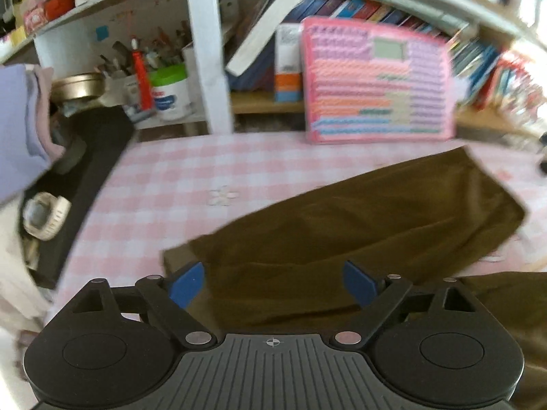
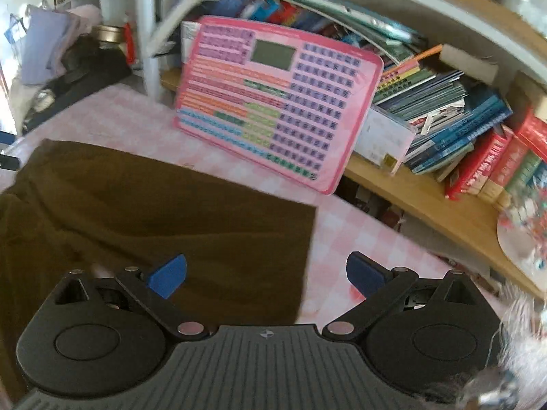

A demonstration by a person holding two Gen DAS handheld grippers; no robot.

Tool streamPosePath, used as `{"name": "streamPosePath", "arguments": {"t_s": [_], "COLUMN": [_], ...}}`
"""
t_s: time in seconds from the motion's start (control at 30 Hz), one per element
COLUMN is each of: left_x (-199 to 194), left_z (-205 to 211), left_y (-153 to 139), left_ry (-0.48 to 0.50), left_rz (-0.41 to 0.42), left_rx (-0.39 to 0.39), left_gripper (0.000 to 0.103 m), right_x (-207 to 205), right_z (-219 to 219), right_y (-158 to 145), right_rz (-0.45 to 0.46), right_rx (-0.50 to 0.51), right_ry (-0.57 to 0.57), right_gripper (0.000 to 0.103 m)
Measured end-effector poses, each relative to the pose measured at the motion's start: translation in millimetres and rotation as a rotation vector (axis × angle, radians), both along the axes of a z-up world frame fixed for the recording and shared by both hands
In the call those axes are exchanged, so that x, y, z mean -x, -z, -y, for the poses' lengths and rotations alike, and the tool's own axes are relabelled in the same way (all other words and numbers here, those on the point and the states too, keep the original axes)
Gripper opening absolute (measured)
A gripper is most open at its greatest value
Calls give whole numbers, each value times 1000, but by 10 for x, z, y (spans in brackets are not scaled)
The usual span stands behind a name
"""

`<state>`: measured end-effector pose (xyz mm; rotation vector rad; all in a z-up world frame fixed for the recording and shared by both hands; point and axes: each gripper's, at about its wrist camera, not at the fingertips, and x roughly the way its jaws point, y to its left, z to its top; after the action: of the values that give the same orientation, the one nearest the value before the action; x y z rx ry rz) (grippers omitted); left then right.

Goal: Fold clothes
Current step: 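Grasp the garment edge with both grippers and lift it up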

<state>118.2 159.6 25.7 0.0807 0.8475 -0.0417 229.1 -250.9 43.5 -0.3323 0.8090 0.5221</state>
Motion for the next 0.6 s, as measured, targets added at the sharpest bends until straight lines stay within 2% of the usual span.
{"name": "streamPosePath", "arguments": {"t_s": [0.2,0.3,0.47,0.6], "left_x": [-292,-404,-591,-679], "left_z": [-118,-148,-210,-225], "left_y": [109,132,234,291], "left_ry": [-36,-35,-70,-63], "left_rz": [-47,-40,-42,-59], "left_rx": [-22,-59,-117,-106], "left_gripper": [91,91,91,91], "right_x": [-654,-897,-1165,-1308], "right_z": [89,88,35,5], "right_y": [224,329,533,689], "right_rz": [-17,-40,-74,-100], "right_rx": [-17,-29,-16,-20], "right_ry": [2,-28,-96,-125], "right_gripper": [99,97,78,62]}}
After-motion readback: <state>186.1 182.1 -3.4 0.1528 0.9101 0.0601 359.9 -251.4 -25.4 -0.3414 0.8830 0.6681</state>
